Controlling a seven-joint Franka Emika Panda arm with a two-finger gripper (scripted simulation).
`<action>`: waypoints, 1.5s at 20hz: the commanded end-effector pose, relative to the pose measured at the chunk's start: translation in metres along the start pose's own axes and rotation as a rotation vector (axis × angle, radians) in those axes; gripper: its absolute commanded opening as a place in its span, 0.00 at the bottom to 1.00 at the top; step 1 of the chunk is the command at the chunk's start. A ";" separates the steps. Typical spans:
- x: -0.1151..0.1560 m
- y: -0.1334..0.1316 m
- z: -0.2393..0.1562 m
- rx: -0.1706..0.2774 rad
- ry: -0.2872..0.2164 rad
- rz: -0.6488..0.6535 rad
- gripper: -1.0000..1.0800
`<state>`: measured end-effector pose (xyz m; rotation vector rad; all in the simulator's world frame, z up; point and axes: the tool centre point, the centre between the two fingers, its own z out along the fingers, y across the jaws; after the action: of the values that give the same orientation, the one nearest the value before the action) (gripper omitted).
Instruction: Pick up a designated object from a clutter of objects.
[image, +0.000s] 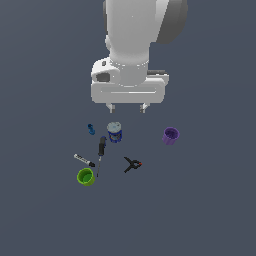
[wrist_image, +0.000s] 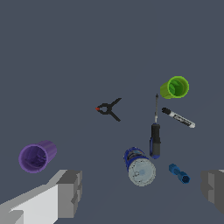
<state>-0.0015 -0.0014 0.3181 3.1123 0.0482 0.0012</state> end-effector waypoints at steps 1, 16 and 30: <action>0.000 0.000 0.000 0.000 0.000 0.000 0.96; 0.002 0.020 -0.011 0.001 0.017 0.001 0.96; -0.014 0.072 0.061 0.028 0.010 0.140 0.96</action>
<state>-0.0097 -0.0660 0.2715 3.1343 -0.1326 0.0213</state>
